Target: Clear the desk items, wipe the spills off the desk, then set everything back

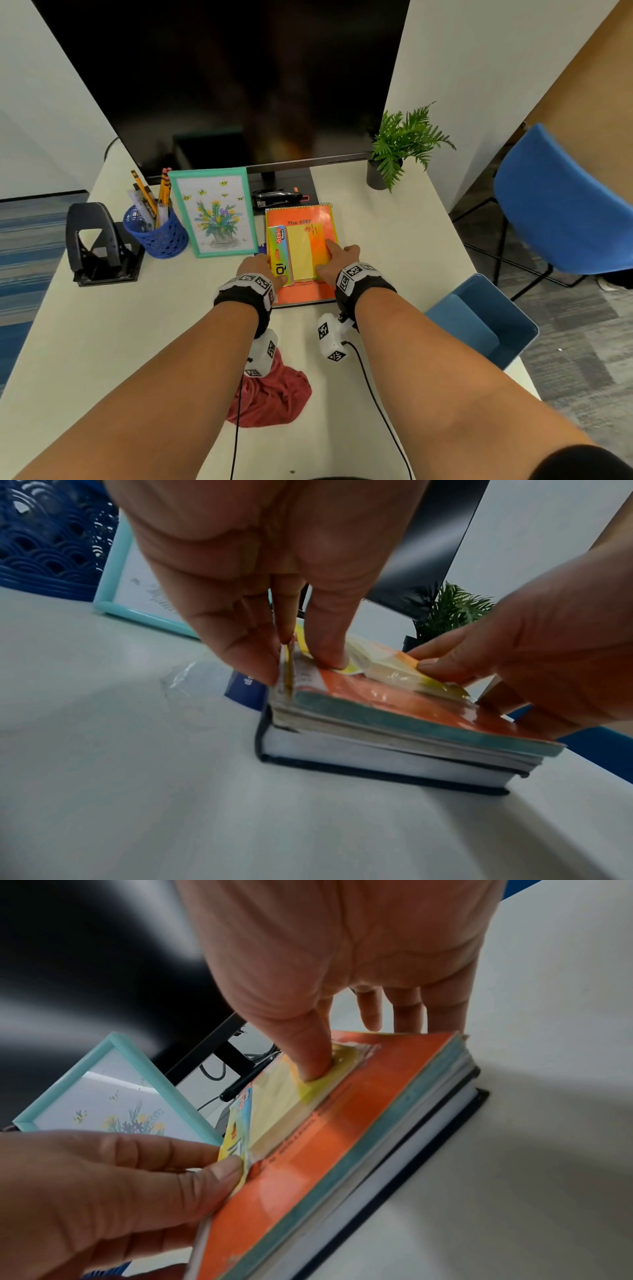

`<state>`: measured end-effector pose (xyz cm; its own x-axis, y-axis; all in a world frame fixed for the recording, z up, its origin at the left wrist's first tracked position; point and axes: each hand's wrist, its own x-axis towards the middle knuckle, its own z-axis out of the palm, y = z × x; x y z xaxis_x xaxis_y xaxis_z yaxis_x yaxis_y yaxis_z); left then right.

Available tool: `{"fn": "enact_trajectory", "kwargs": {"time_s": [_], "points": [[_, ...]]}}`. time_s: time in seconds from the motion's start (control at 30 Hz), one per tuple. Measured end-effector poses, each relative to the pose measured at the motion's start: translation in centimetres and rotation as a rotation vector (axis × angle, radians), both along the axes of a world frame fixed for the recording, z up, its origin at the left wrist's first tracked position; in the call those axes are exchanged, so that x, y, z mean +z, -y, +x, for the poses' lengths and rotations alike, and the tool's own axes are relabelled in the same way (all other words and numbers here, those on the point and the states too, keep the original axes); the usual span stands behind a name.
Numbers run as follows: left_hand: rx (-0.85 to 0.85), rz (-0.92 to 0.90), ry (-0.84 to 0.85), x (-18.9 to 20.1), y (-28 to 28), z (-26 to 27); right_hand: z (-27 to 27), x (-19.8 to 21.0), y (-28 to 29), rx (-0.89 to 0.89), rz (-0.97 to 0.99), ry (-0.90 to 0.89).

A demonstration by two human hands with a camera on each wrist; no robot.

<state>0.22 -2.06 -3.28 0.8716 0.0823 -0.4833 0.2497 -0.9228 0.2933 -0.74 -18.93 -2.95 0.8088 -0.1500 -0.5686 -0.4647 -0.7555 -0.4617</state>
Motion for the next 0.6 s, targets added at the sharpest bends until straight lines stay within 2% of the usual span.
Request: {"fn": "enact_trajectory", "kwargs": {"time_s": [0.37, 0.6], "points": [[0.03, -0.012, 0.054, 0.26, 0.14, -0.08, 0.72, -0.37, 0.01, 0.036, -0.029, -0.014], [0.021, -0.02, 0.033, 0.87, -0.02, -0.55, 0.61, 0.43, -0.17, -0.033, -0.013, 0.019]]}}
